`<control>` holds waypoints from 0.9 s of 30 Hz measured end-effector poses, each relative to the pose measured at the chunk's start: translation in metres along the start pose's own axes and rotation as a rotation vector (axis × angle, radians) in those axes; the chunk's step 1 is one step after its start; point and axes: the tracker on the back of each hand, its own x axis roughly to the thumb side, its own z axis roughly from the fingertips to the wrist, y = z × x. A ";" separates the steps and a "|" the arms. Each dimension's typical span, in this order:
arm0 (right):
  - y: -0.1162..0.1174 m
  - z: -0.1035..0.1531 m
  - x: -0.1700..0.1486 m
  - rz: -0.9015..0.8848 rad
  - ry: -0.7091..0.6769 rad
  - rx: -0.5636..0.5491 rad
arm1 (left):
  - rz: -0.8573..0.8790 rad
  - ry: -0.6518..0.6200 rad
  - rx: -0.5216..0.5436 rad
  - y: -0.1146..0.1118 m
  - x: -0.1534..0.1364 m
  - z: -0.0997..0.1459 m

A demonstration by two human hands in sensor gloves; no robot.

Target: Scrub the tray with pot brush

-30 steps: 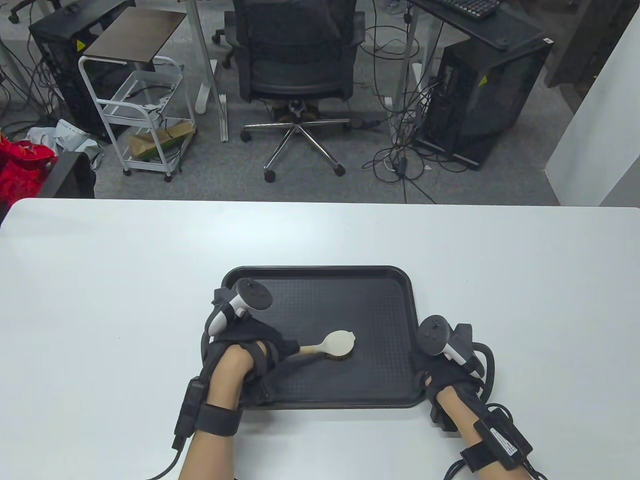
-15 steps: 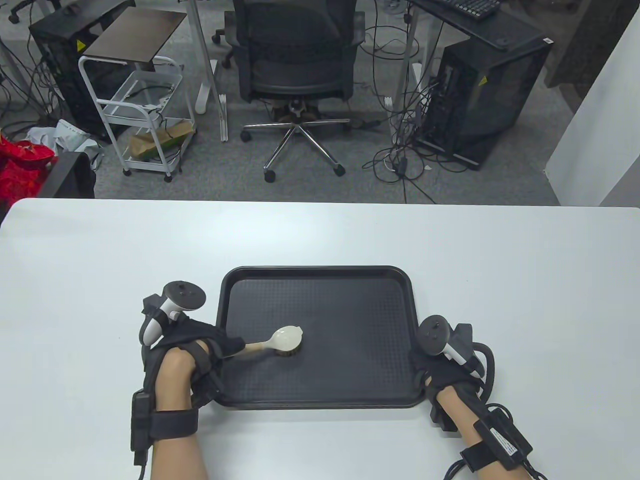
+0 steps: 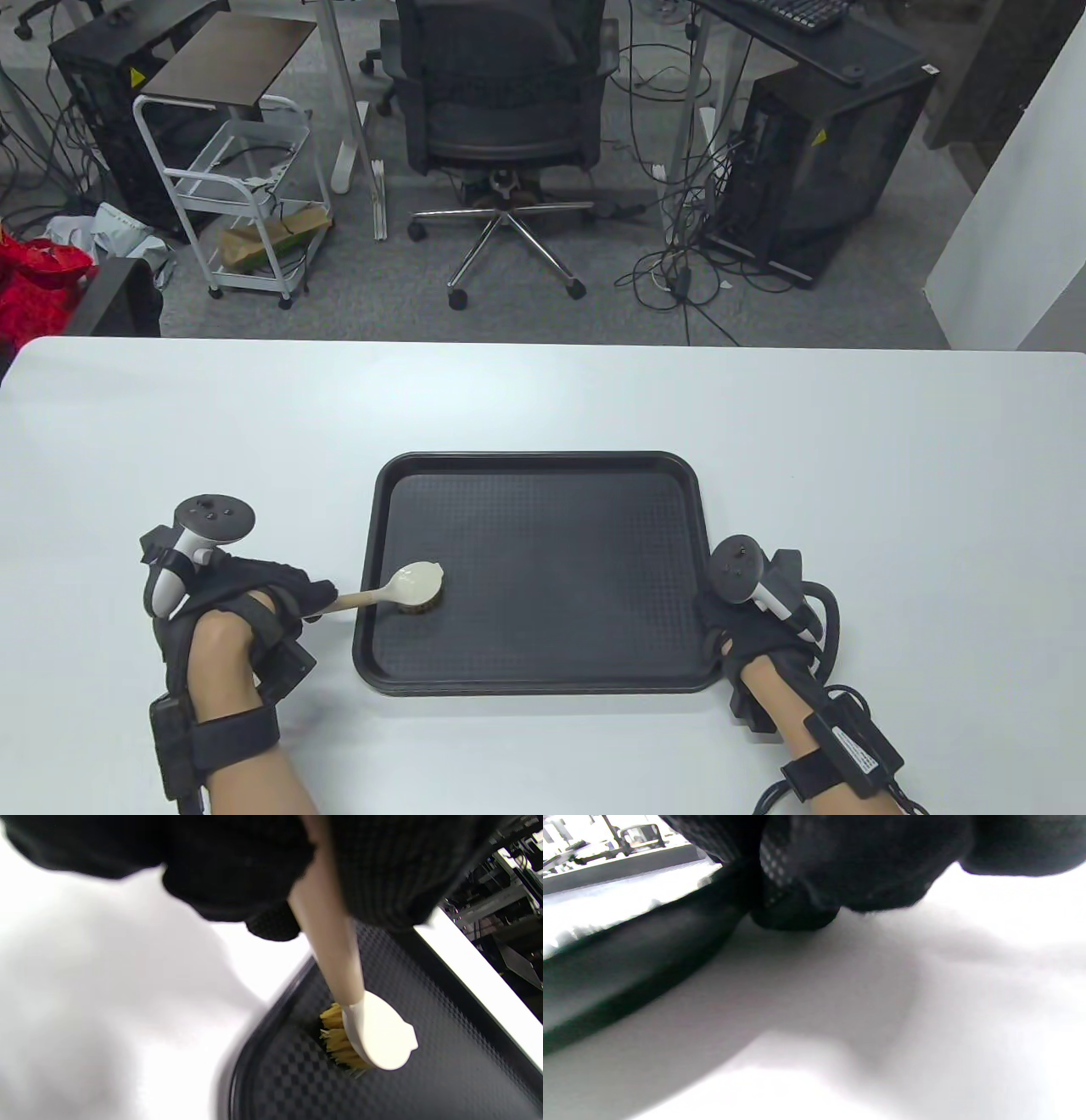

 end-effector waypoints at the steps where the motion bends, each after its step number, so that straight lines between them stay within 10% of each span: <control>1: 0.000 0.000 0.000 0.000 0.000 0.000 | 0.007 0.006 0.006 0.002 -0.002 0.001; 12: 0.000 0.000 0.000 0.000 0.000 -0.001 | 0.088 -0.234 0.005 0.008 0.022 0.022; 27: 0.000 0.000 -0.001 -0.013 -0.001 -0.001 | -0.092 -0.504 -0.227 -0.114 0.154 0.008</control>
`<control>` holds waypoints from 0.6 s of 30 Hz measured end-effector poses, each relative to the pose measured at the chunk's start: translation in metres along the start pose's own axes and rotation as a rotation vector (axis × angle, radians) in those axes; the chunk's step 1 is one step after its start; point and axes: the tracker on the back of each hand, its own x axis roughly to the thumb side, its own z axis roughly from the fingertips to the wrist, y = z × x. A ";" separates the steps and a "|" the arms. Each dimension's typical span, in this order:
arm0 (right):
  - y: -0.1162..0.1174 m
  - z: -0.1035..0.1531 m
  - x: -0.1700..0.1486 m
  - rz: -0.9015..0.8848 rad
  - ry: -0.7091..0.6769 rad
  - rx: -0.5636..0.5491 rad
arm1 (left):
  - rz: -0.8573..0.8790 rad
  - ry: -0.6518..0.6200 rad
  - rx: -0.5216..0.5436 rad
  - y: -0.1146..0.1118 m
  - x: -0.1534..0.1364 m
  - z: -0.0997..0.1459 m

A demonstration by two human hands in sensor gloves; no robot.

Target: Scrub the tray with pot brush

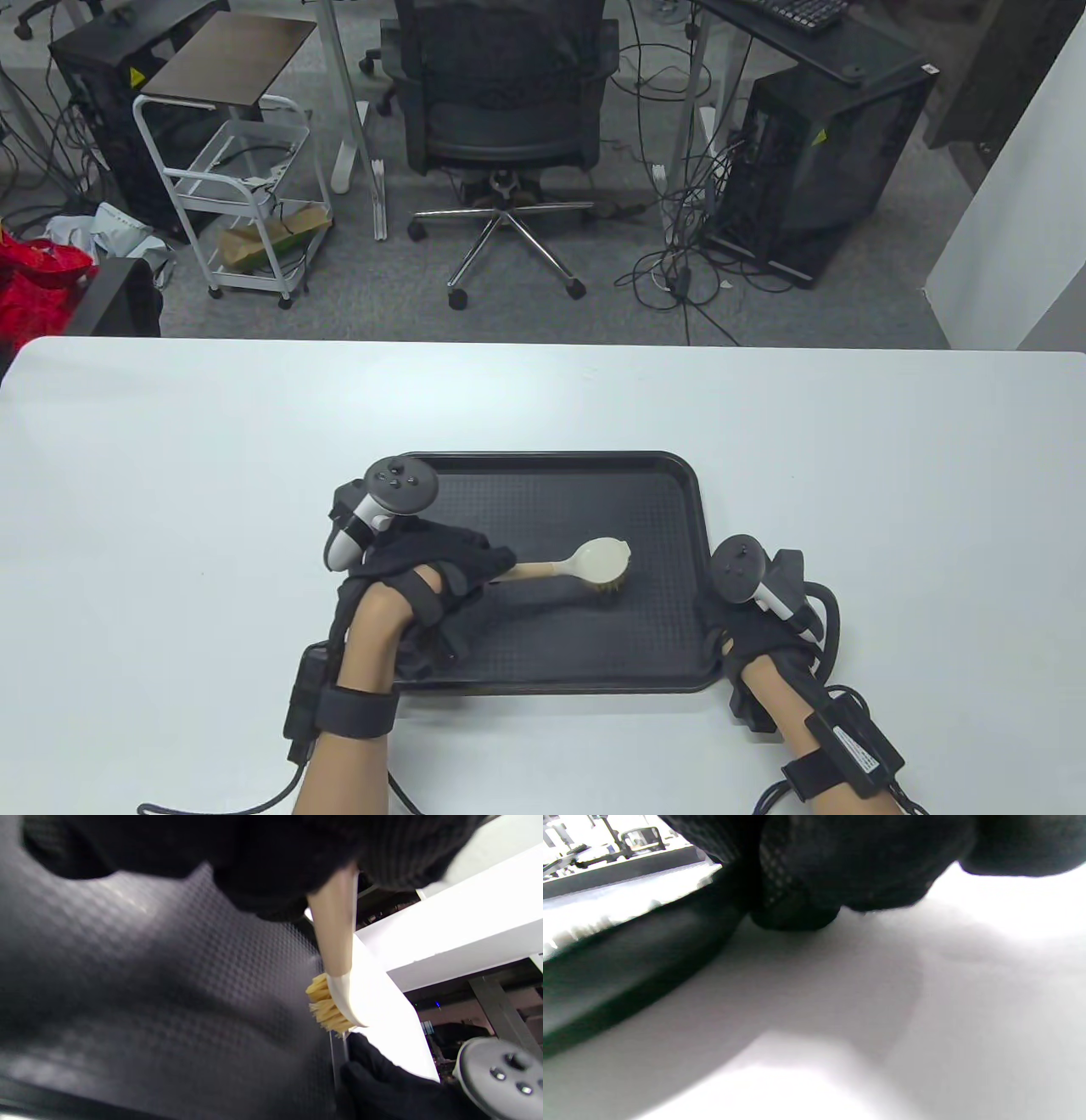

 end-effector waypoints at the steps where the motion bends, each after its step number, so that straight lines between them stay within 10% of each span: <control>1: 0.000 0.000 0.000 0.000 0.000 -0.001 | -0.014 0.000 -0.004 -0.006 0.005 -0.003; 18: 0.000 0.000 0.000 0.006 -0.001 -0.004 | -0.150 -0.006 -0.083 -0.071 0.035 -0.032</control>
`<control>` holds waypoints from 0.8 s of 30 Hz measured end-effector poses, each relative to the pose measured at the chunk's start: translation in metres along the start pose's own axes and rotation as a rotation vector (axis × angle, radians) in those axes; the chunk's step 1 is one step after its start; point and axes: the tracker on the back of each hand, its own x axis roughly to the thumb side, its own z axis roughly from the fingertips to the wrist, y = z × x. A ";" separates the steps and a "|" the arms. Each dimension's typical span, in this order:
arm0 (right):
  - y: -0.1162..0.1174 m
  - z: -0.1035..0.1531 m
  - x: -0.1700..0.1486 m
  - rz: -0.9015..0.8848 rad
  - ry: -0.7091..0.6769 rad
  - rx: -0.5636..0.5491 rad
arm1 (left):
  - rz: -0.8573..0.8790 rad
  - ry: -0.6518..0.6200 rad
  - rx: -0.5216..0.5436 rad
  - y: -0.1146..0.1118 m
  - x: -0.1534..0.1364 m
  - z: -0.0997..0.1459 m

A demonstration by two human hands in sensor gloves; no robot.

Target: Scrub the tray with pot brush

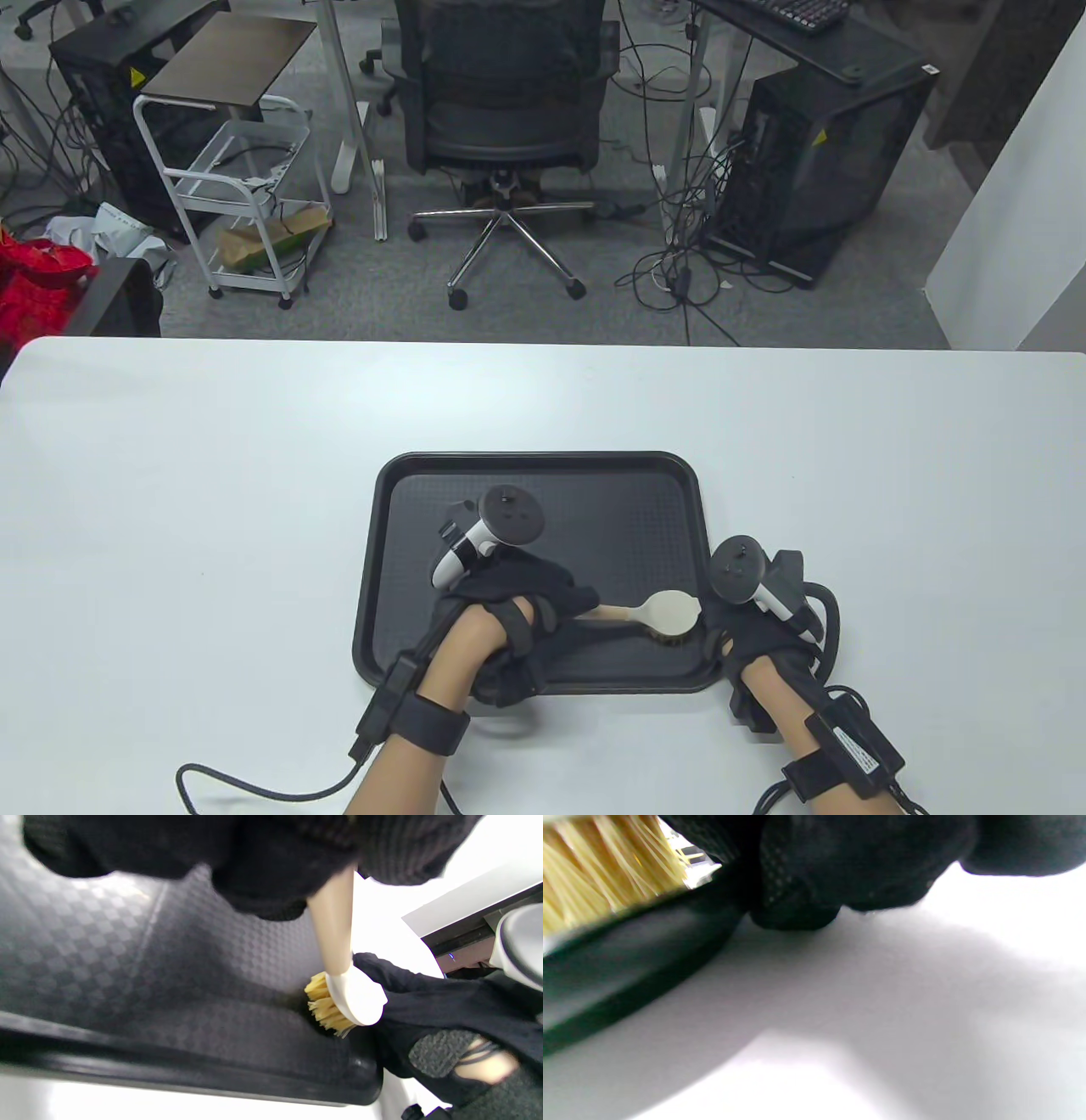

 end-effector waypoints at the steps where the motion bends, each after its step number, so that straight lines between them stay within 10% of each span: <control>1: 0.000 0.000 0.000 0.001 0.000 -0.001 | -0.016 0.004 -0.005 -0.002 0.001 -0.001; 24: 0.000 0.000 0.001 0.009 0.002 -0.003 | -0.079 0.209 -0.046 0.043 -0.042 0.027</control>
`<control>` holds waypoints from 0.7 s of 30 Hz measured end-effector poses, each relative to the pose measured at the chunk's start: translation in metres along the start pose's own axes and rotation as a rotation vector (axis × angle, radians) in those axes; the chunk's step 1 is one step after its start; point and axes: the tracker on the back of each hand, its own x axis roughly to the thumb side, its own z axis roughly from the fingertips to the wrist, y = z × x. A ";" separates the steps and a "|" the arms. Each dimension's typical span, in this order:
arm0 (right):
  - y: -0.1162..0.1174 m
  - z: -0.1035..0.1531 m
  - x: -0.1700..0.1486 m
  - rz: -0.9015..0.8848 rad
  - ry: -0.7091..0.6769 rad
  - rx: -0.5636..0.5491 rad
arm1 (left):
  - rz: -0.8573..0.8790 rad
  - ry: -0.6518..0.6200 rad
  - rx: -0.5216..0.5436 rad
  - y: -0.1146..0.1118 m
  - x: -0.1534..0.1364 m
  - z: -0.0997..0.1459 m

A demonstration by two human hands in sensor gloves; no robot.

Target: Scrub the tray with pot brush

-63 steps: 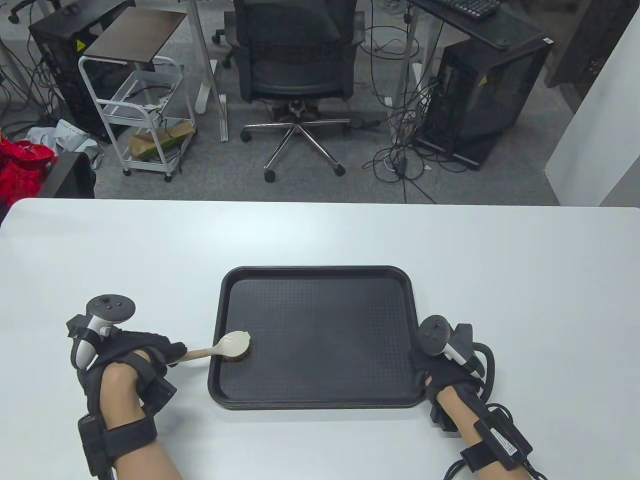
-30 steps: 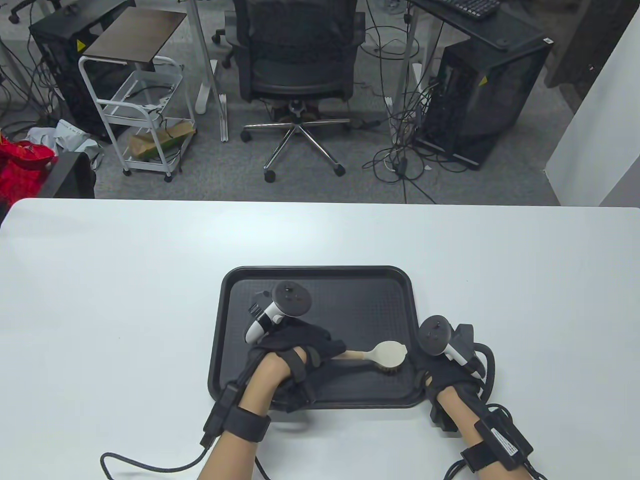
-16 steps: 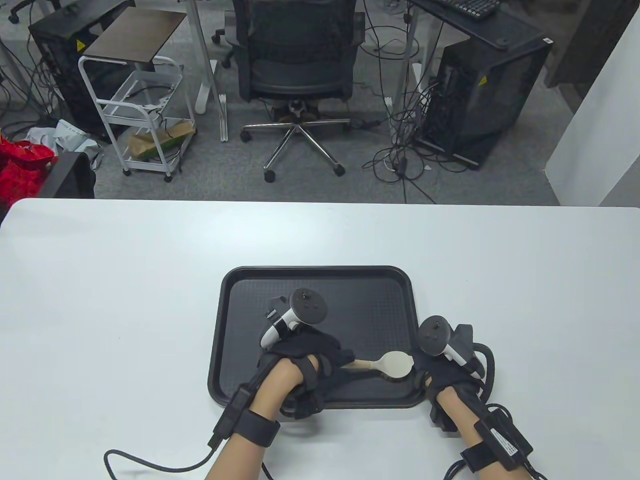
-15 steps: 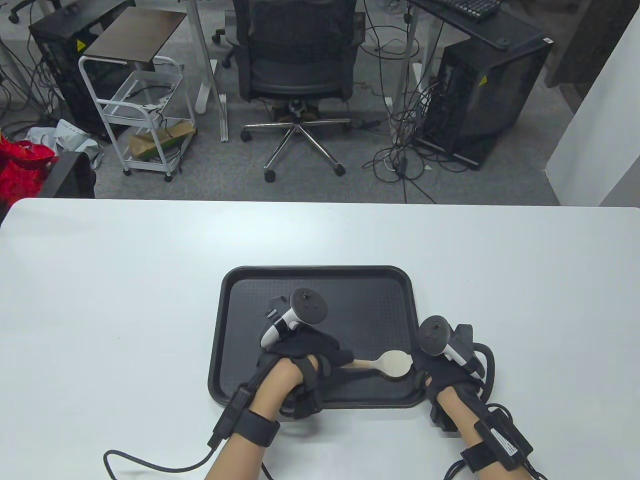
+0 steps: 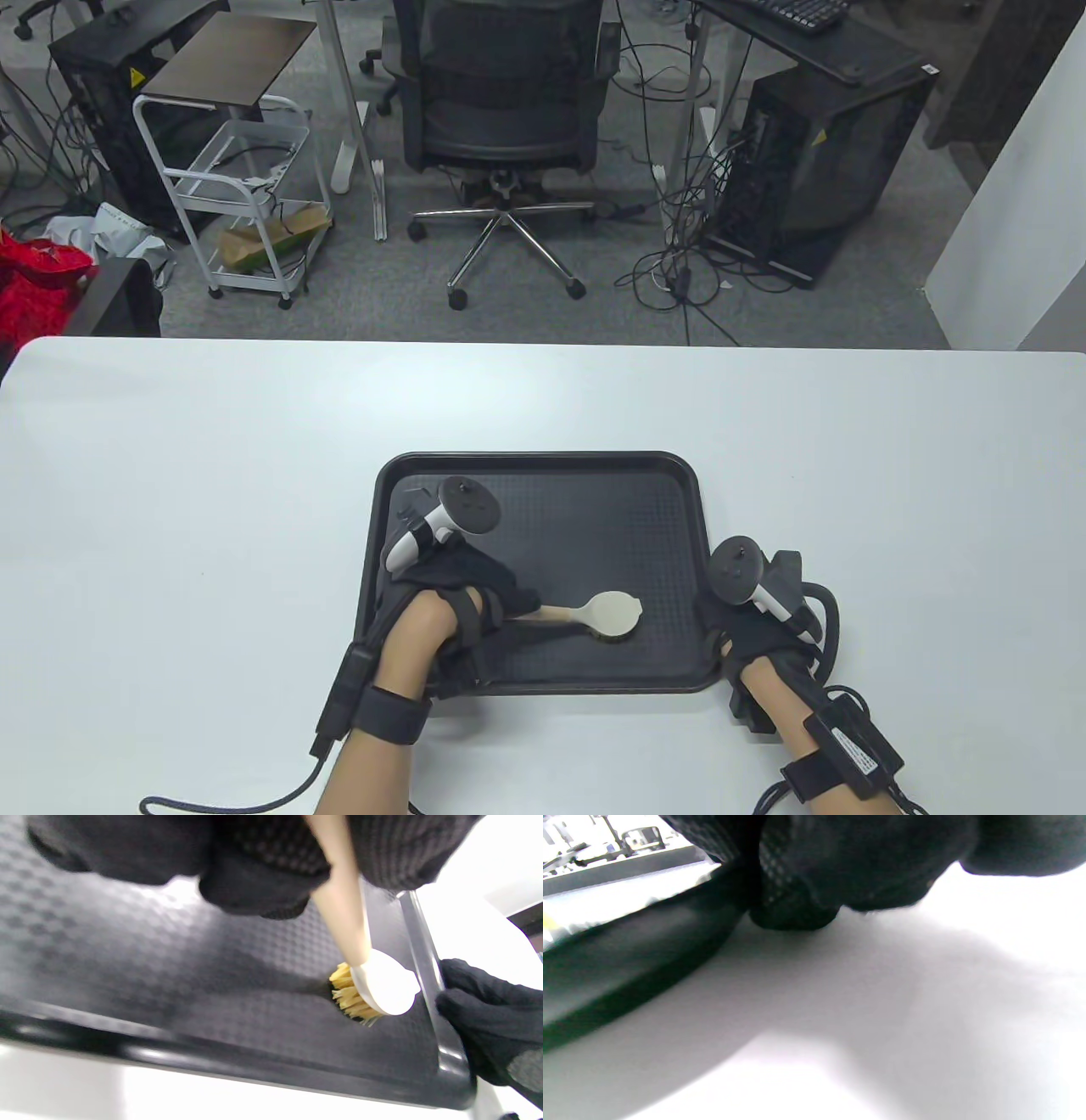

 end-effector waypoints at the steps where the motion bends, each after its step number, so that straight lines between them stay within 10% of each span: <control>1: 0.000 0.000 0.000 0.000 0.000 0.001 | -0.001 0.009 0.006 0.003 -0.004 0.003; 21: 0.000 0.000 0.000 -0.006 0.000 0.005 | 0.220 0.166 0.126 0.051 -0.121 0.044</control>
